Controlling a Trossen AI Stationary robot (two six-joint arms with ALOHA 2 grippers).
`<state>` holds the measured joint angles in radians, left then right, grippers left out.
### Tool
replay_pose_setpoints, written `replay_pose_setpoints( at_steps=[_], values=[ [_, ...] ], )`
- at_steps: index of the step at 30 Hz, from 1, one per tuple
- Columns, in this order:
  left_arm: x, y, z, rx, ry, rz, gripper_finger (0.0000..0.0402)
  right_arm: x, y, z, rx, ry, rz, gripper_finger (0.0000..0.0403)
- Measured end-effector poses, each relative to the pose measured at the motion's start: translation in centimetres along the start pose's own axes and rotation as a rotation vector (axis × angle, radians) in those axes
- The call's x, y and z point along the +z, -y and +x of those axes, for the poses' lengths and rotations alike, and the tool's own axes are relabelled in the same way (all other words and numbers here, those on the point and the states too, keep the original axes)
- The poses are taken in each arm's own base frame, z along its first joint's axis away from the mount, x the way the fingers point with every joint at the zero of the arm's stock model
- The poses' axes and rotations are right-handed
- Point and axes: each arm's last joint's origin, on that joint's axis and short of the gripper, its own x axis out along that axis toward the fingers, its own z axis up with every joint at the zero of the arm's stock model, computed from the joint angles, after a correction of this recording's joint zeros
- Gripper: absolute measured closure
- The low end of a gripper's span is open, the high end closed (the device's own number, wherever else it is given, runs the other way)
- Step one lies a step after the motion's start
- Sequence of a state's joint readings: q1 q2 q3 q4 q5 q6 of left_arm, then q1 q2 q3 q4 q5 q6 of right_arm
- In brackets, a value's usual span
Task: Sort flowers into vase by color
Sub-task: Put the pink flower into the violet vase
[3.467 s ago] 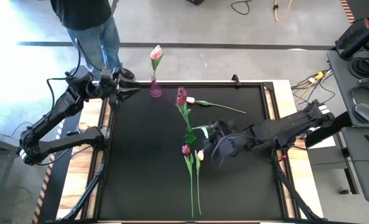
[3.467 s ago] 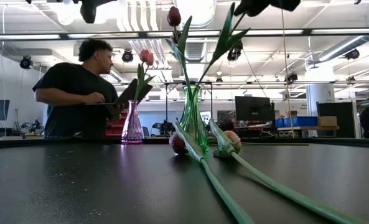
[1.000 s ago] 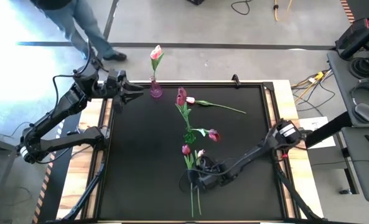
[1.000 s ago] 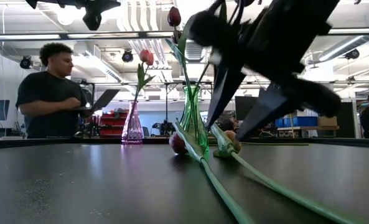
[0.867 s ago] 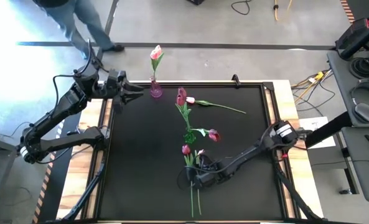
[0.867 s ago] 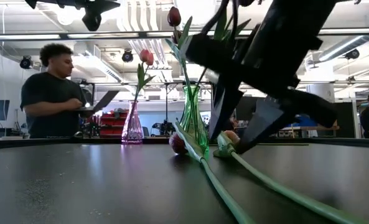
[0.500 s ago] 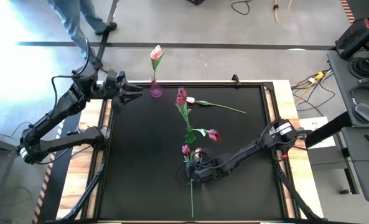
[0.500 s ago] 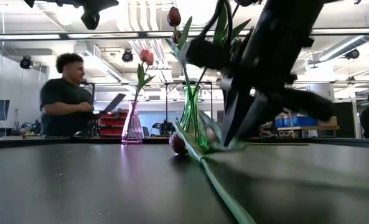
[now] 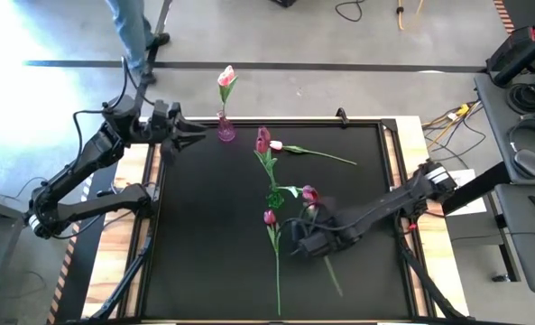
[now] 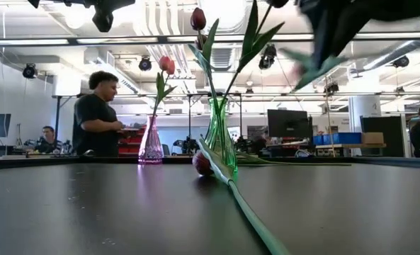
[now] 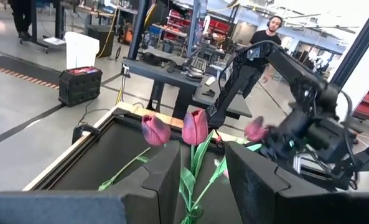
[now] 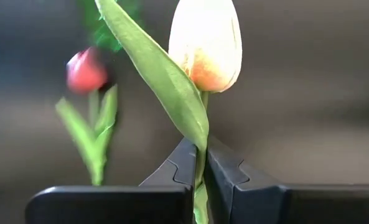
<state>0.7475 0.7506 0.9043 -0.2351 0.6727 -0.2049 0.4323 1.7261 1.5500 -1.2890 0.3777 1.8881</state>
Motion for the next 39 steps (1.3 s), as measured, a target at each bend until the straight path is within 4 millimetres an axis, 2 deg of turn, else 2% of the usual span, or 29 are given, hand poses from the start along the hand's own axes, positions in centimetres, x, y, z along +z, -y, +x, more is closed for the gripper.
replay_pose_setpoints(
  at_steps=[5, 11, 15, 21, 25, 29, 34, 37, 39],
  values=[
    [0.6, 0.2, 0.0, -0.046, 0.049, 0.009, 0.0287, 2.3, 2.0, -3.8, -0.107, 0.090, 0.063, 0.0390],
    [1.1, 0.3, 0.1, -0.079, 0.081, 0.026, 0.0287, 6.2, 3.9, -7.1, 0.043, 0.198, 0.021, 0.0390],
    [1.1, 0.2, 0.2, -0.080, 0.082, 0.014, 0.0287, 9.1, 5.3, -8.8, 0.116, 0.340, -0.050, 0.0390],
    [1.3, -0.2, 0.7, -0.076, 0.098, -0.012, 0.0287, 14.0, 7.9, -11.7, 0.131, 0.543, -0.254, 0.0390],
    [1.9, -0.5, 1.2, -0.090, 0.143, -0.019, 0.0287, 16.9, 8.9, -13.9, 0.192, 0.687, -0.367, 0.0390],
    [2.4, -1.1, 2.1, -0.105, 0.189, -0.019, 0.0287, 19.4, 8.6, -16.5, 0.300, 0.854, -0.489, 0.0390],
    [2.5, -2.3, 3.5, -0.119, 0.213, -0.040, 0.0287, 22.0, 7.2, -19.2, 0.578, 1.042, -0.632, 0.0390],
    [2.5, -2.8, 4.3, -0.137, 0.220, -0.042, 0.0287, 23.5, 6.1, -19.2, 0.707, 1.106, -0.692, 0.0390],
    [2.6, -3.0, 4.6, -0.161, 0.231, -0.036, 0.0287, 24.5, 5.1, -18.5, 0.771, 1.116, -0.725, 0.0390]
  ],
)
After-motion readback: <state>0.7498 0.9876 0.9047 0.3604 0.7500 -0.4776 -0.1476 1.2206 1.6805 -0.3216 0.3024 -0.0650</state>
